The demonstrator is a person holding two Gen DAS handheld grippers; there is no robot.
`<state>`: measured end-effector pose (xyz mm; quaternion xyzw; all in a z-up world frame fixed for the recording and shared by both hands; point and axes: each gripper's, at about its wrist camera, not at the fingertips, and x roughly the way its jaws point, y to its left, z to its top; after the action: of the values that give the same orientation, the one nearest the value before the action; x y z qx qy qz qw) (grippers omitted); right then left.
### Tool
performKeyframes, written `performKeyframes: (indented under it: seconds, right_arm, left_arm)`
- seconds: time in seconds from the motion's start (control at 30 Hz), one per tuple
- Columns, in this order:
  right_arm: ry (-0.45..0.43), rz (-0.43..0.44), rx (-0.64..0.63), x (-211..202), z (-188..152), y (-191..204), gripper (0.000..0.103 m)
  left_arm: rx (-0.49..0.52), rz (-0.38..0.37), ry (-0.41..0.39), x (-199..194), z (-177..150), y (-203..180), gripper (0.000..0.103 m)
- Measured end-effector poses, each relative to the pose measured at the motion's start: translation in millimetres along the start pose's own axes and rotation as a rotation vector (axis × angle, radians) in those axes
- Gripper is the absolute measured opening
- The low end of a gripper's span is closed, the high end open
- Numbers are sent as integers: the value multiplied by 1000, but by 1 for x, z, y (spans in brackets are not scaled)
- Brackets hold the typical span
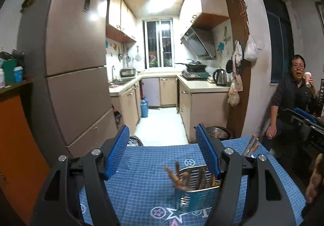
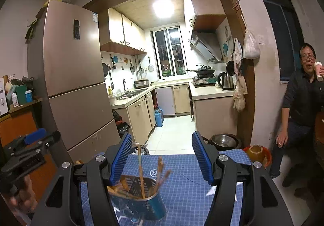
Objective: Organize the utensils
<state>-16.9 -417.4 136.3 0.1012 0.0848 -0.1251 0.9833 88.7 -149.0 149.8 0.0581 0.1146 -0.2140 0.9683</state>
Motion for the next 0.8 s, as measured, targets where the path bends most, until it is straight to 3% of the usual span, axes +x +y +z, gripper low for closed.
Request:
performKeyframes:
  seconds: [0.2,0.27,0.37,0.43,0.67,0.8]
  right_arm:
    - [-12,3,7,-46,-12,-4,64]
    - [-24,0,-2,-64,-19,-2,69]
    - [-46,2,-7,-94,-30,0,83]
    - [-64,7,1,-115,-39,2,98]
    - [-98,9,17,-183,-74,8,99]
    - [-93,-26,-33,-211,-97,18,99]
  left_arm:
    - [36,60,-45,-41,-7,4,65]
    - [48,77,-60,-58,-12,3,66]
    - [65,114,-82,-81,-20,2,69]
    - [74,125,-94,-97,-28,2,74]
    - [72,111,-111,-148,-61,13,95]
    - [46,71,-67,-164,-79,23,97]
